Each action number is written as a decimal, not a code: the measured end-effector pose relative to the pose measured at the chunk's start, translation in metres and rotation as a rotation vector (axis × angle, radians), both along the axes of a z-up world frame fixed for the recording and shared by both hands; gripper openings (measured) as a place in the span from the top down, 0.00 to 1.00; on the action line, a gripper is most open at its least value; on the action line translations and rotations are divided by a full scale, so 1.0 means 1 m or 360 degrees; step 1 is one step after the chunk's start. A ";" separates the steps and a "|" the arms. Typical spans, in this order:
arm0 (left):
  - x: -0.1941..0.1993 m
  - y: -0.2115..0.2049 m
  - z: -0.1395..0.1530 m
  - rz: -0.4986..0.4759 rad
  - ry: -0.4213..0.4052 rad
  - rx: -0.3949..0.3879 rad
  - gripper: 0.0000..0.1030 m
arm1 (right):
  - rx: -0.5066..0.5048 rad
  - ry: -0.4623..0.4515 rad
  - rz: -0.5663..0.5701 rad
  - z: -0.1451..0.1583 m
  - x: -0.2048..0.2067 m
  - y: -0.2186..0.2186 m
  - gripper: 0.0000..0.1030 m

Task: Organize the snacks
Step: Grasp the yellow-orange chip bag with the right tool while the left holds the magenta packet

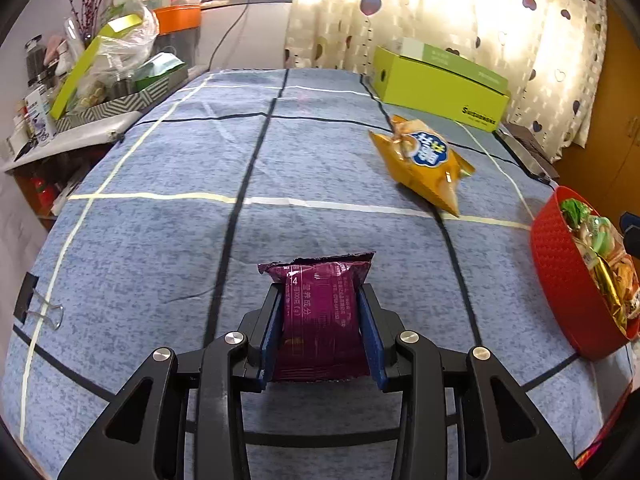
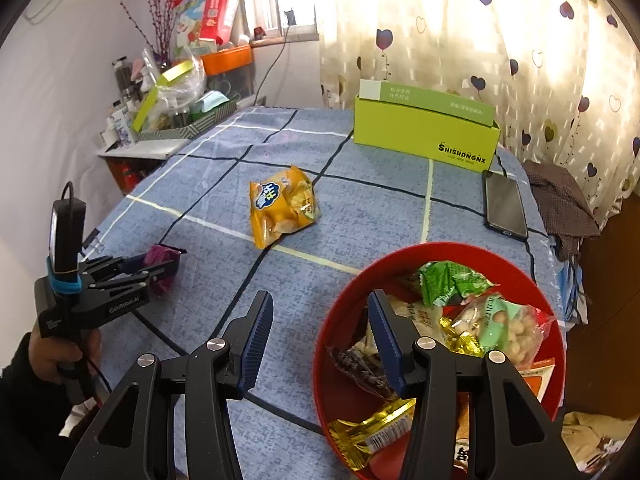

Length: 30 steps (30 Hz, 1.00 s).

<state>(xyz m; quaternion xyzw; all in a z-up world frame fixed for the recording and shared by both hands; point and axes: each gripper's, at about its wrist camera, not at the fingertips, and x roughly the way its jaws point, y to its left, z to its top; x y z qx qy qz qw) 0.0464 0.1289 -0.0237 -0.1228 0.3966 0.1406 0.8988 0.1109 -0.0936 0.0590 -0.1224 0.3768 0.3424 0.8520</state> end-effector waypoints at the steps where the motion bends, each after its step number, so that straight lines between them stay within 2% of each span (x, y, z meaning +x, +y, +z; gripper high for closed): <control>1: -0.001 0.002 0.000 0.0005 -0.0006 -0.0007 0.63 | -0.0004 0.0002 0.0006 0.000 0.000 0.003 0.53; 7: -0.004 0.011 -0.003 -0.0004 -0.0023 -0.0037 0.61 | -0.0073 0.0020 0.0072 -0.002 0.003 0.038 0.53; 15: -0.006 0.017 -0.004 -0.0036 -0.0050 -0.0093 0.61 | -0.0206 0.0011 0.0180 -0.015 0.023 0.110 0.53; 18: -0.010 0.023 -0.005 -0.0033 -0.0066 -0.0123 0.61 | -0.0233 0.0037 0.0199 -0.024 0.035 0.131 0.48; 20: -0.012 0.029 -0.006 -0.0027 -0.0079 -0.0157 0.61 | -0.0271 0.0040 0.0182 -0.032 0.043 0.144 0.45; 25: -0.014 0.040 -0.009 -0.0024 -0.0099 -0.0252 0.59 | -0.0358 0.0040 0.0151 -0.048 0.060 0.165 0.44; 30: -0.015 0.040 -0.010 -0.0027 -0.0105 -0.0267 0.59 | -0.0443 -0.0012 0.0123 -0.057 0.074 0.180 0.44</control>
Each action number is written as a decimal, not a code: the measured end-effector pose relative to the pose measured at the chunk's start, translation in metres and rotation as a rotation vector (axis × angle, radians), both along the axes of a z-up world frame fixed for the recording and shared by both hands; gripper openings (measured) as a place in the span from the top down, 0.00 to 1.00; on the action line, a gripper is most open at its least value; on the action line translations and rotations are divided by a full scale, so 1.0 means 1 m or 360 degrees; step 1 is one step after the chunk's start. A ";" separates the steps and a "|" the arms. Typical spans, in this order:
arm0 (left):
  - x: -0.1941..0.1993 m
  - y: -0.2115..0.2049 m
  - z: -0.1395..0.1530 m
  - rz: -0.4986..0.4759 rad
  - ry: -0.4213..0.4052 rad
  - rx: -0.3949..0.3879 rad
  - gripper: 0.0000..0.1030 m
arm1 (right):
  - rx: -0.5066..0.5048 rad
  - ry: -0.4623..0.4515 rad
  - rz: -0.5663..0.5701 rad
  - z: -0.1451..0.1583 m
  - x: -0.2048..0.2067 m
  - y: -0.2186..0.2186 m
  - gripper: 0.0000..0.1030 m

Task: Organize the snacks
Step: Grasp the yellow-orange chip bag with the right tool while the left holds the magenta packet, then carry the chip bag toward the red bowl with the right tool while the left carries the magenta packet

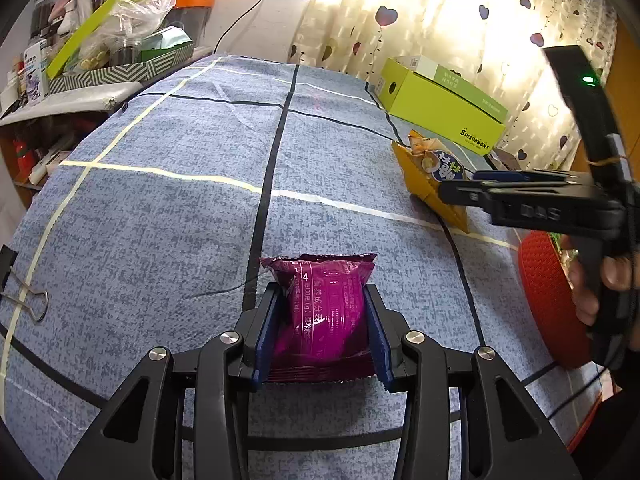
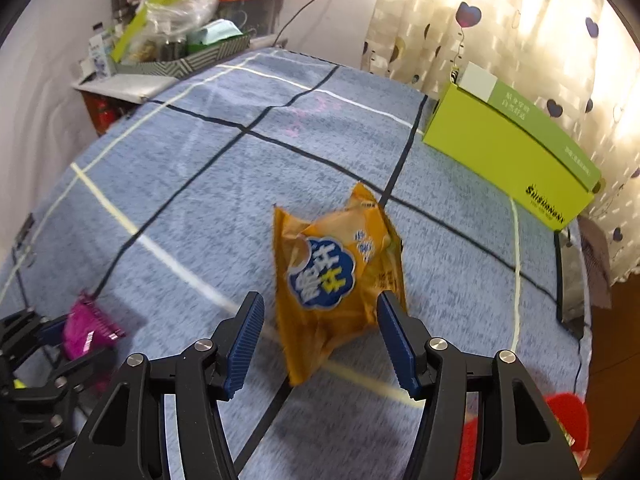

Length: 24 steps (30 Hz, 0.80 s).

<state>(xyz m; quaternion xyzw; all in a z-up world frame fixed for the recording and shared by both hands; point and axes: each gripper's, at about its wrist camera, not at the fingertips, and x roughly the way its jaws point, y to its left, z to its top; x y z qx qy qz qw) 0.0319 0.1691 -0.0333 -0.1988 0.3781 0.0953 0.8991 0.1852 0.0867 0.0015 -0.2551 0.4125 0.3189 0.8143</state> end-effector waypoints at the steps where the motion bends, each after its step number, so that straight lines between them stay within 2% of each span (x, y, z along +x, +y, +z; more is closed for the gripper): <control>1: 0.000 0.000 0.000 0.0000 -0.0003 -0.0008 0.59 | -0.0017 -0.0016 -0.0003 -0.002 0.002 0.002 0.43; 10: 0.000 0.002 0.000 -0.0001 -0.0008 -0.0020 0.59 | -0.0168 -0.0073 0.0027 -0.021 0.011 0.023 0.43; 13: -0.001 0.003 0.000 -0.0001 -0.0011 -0.0026 0.59 | -0.0132 -0.0065 -0.0020 -0.018 0.014 0.021 0.55; 19: -0.001 0.003 -0.001 -0.0001 -0.0010 -0.0023 0.59 | -0.0102 -0.0027 -0.0031 -0.013 0.004 0.009 0.59; 24: -0.001 0.003 -0.001 0.0000 -0.0008 -0.0018 0.59 | -0.0043 0.0016 0.0004 -0.003 -0.020 -0.006 0.59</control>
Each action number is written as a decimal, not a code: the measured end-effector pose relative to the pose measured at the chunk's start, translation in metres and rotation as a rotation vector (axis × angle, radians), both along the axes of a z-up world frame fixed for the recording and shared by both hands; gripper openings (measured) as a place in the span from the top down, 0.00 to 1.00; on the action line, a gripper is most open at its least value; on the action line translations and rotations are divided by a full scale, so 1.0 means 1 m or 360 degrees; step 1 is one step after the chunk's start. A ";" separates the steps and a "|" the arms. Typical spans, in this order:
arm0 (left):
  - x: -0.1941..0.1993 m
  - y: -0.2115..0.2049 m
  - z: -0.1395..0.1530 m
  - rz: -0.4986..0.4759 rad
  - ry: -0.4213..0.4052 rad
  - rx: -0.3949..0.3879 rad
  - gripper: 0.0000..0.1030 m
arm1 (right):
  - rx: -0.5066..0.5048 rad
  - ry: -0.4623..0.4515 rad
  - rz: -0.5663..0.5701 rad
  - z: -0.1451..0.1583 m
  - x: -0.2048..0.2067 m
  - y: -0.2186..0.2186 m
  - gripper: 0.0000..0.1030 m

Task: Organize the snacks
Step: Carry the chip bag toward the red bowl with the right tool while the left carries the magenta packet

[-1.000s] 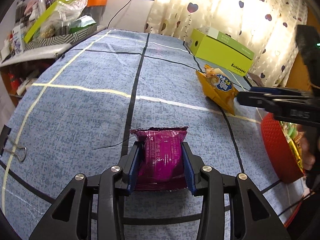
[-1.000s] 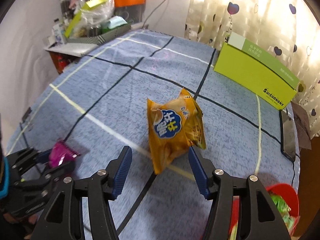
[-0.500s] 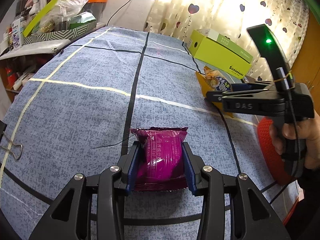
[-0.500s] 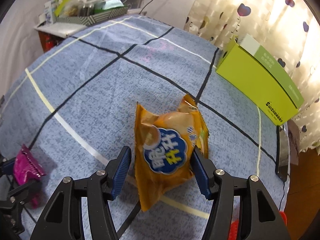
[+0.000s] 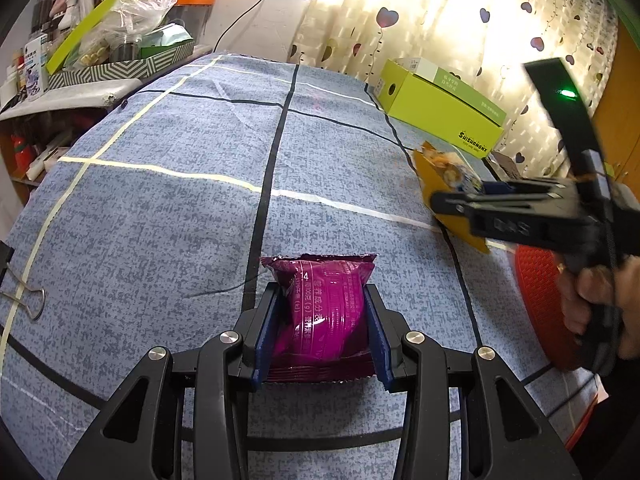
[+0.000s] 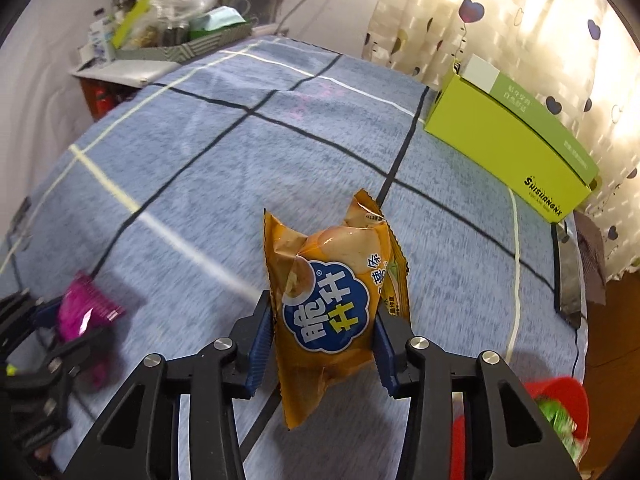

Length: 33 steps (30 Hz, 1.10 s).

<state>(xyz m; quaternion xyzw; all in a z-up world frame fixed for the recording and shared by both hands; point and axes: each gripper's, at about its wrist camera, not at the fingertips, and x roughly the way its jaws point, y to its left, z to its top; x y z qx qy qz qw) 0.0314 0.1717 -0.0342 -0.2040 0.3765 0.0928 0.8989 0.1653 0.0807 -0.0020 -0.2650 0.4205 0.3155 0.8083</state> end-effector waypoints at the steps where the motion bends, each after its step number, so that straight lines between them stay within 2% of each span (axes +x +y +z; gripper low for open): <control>1: 0.000 -0.001 0.000 0.0001 0.0003 0.0007 0.59 | 0.0007 -0.0002 0.0014 0.003 -0.007 -0.004 0.59; 12: 0.002 -0.004 0.001 0.0009 0.0026 0.0053 0.59 | 0.0057 0.0050 0.0111 0.021 -0.056 -0.034 0.59; 19: 0.006 -0.010 0.001 -0.0001 0.0060 0.0121 0.59 | 0.0083 0.0043 0.0139 0.023 -0.074 -0.048 0.59; 22: 0.002 -0.012 0.002 0.0014 0.0050 0.0098 0.60 | 0.0123 0.0048 0.0136 0.026 -0.078 -0.055 0.59; 33: -0.005 -0.045 0.031 0.0006 0.0022 0.0213 0.63 | 0.0257 0.0054 0.0130 0.037 -0.088 -0.078 0.59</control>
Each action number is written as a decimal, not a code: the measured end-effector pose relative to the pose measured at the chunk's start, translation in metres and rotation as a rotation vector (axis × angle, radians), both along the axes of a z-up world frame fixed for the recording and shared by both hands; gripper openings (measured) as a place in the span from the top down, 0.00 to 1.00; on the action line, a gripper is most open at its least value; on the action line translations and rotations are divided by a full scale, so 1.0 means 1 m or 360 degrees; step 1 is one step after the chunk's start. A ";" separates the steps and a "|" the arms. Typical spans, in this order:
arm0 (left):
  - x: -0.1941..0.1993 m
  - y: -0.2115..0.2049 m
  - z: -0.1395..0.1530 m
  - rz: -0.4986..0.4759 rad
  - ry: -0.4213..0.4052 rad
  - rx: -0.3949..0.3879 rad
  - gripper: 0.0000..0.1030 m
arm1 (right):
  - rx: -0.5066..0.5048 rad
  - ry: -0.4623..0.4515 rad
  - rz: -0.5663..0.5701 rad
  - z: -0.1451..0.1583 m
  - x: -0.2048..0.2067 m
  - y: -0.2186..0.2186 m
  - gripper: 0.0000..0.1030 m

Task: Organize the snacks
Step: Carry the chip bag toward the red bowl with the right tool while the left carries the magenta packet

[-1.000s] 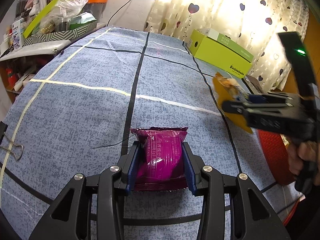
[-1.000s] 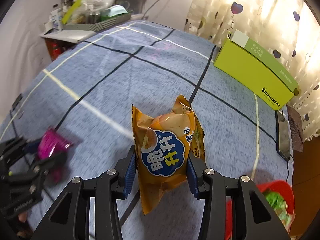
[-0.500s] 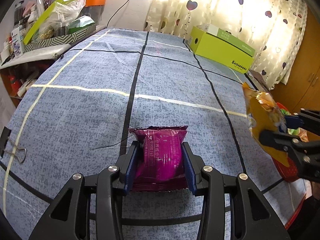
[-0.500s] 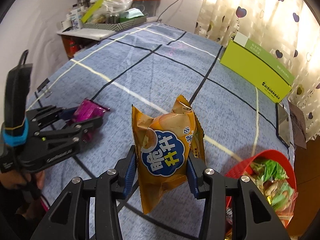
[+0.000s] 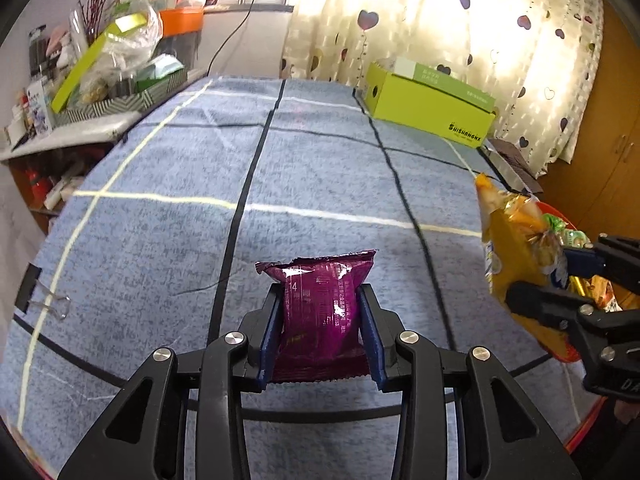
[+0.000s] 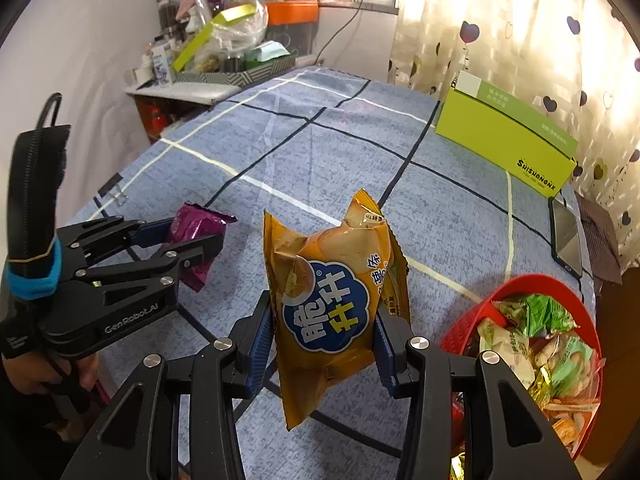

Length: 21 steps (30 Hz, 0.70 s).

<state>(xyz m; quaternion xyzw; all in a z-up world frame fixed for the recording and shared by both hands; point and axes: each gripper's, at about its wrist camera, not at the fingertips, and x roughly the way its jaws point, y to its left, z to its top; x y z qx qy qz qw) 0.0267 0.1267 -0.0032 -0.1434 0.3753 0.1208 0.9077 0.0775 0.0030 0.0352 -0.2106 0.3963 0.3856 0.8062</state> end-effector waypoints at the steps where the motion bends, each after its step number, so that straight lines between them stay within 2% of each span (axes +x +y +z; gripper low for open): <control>1: -0.001 -0.003 0.003 -0.0002 -0.0007 0.0007 0.63 | 0.0008 0.0003 -0.0001 0.001 0.000 -0.001 0.59; 21: -0.007 -0.039 0.042 -0.0054 -0.0095 0.0109 0.63 | 0.0167 -0.0026 -0.0021 0.022 -0.006 -0.032 0.58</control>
